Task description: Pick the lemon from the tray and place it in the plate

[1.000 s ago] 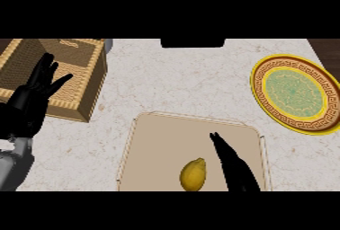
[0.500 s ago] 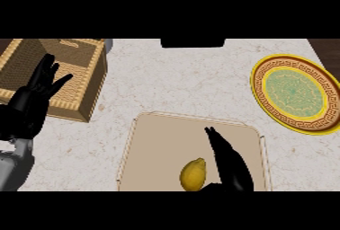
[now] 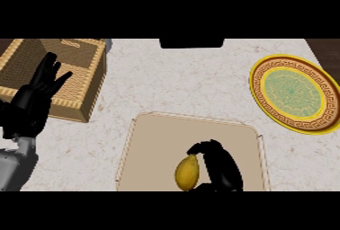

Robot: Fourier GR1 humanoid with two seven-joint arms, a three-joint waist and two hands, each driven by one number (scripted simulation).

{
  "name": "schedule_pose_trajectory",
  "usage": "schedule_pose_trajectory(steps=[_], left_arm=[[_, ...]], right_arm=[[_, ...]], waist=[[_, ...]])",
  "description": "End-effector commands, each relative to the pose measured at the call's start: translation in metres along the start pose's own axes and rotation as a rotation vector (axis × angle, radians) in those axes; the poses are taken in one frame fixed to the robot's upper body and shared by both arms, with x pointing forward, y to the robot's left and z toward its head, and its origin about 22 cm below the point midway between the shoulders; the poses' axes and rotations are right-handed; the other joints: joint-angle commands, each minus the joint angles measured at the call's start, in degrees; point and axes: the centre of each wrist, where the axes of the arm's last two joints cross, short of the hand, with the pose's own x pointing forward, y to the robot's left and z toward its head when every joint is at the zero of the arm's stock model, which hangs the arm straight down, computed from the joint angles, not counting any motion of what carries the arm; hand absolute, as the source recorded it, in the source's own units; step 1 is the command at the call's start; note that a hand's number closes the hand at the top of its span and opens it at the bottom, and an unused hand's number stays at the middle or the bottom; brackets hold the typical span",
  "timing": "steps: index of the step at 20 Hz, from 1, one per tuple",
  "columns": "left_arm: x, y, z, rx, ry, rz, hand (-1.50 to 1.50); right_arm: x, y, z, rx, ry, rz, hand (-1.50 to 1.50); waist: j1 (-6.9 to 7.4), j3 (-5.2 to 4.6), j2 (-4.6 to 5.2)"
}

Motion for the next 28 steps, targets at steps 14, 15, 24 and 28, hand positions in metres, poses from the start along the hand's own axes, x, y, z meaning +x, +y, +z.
schedule_pose_trajectory(steps=[14,15,24,28], left_arm=[[-0.051,-0.015,0.022,-0.074,0.229,0.035,0.0],[-0.051,-0.013,0.019,-0.048,0.201,0.033,0.0],[-0.052,-0.01,0.018,-0.029,0.238,0.033,0.0],[-0.056,-0.011,0.029,-0.022,0.248,0.02,0.0]], right_arm=[[0.032,-0.056,-0.053,-0.13,-0.122,0.124,1.5],[0.048,-0.062,-0.061,-0.158,-0.165,0.147,1.5],[0.063,-0.124,-0.063,-0.725,-0.233,0.221,1.5],[0.058,-0.156,-0.061,-0.908,-0.141,0.202,1.5]], waist=[[1.46,-1.4,2.09],[2.03,-1.42,2.29],[-1.08,-1.41,1.44],[-1.08,-1.43,1.17]])
